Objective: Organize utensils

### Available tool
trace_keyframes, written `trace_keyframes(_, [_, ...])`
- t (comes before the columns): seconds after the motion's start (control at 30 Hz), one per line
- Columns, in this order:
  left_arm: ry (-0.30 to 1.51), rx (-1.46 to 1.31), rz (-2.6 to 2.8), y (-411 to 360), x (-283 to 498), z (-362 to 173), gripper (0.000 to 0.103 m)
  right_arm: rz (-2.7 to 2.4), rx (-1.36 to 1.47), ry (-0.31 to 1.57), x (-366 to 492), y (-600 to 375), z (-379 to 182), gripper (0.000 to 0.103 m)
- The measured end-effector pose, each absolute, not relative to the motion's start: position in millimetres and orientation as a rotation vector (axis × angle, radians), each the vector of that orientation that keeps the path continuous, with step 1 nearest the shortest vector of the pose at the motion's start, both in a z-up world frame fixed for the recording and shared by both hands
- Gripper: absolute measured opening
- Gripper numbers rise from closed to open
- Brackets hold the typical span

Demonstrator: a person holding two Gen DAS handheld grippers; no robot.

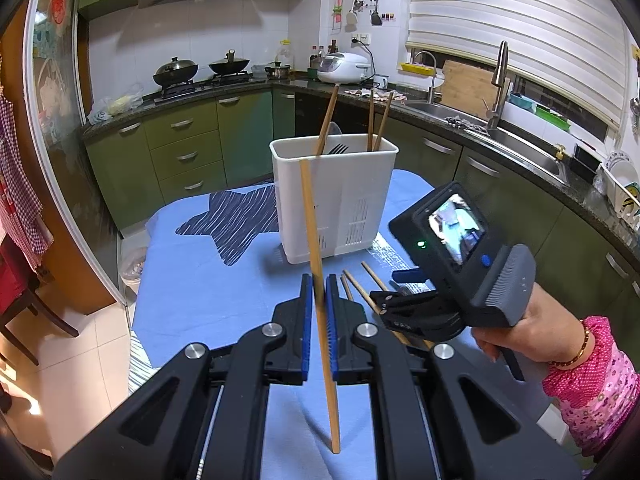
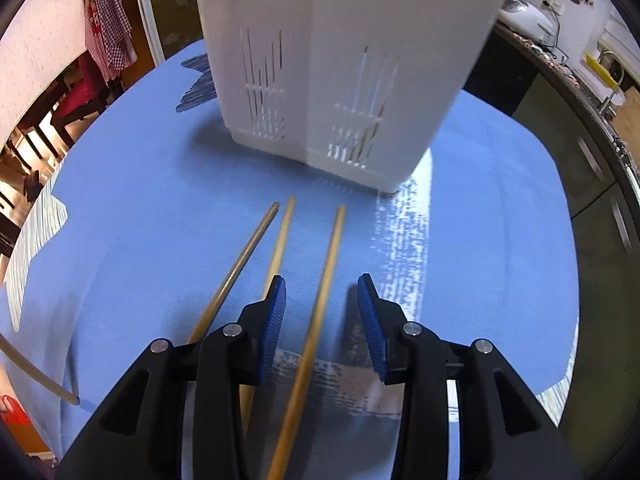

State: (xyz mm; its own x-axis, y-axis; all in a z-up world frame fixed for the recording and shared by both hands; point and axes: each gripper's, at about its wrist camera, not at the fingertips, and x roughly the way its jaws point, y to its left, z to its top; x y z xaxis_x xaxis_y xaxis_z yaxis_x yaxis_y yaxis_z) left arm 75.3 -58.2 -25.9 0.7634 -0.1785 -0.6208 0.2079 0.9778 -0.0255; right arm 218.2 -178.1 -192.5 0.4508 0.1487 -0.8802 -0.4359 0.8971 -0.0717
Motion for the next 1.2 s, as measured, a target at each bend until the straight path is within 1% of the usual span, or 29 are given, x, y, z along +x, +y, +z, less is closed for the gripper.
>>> trace_keyframes(0.03, [0.67, 0.046, -0.211, -58, 75, -26, 0.007, 0.372, -0.3, 1.048, 219, -178, -193, 0.032])
trace_keyframes(0.27, [0.67, 0.05, -0.211, -55, 75, -26, 0.007, 0.37, -0.223, 1.08, 231, -189, -193, 0.027])
trace_keyframes(0.3, [0.672, 0.049, -0.213, -54, 76, -26, 0.007, 0.375, -0.219, 1.08, 230, -188, -193, 0.025])
trace_keyframes(0.33, [0.674, 0.048, -0.214, -55, 76, -26, 0.007, 0.385, -0.214, 1.081, 229, -188, -193, 0.02])
trace_keyframes(0.4, [0.689, 0.042, -0.225, -53, 78, -28, 0.007, 0.4, -0.205, 1.089, 229, -190, -192, 0.018])
trace_keyframes(0.47, [0.709, 0.035, -0.237, -55, 79, -31, 0.007, 0.401, -0.188, 1.099, 231, -195, -192, 0.008])
trace_keyframes(0.57, [0.707, 0.035, -0.229, -53, 79, -33, 0.007, 0.396, -0.166, 1.1, 232, -199, -190, 0.006])
trace_keyframes(0.7, [0.706, 0.043, -0.224, -53, 81, -32, 0.006, 0.399, -0.148, 1.072, 222, -206, -181, 0.006])
trace_keyframes(0.9, [0.739, 0.058, -0.216, -59, 92, -38, 0.006, 0.414, -0.081, 0.982, 205, -224, -145, 0.006])
trace_keyframes(1.1, [0.878, 0.064, -0.237, -80, 120, -71, 0.007, 0.432, 0.013, 0.827, 169, -258, -87, 0.006])
trace_keyframes(1.2, [0.95, 0.057, -0.249, -94, 141, -91, 0.009, 0.441, 0.026, 0.779, 152, -270, -65, 0.006])
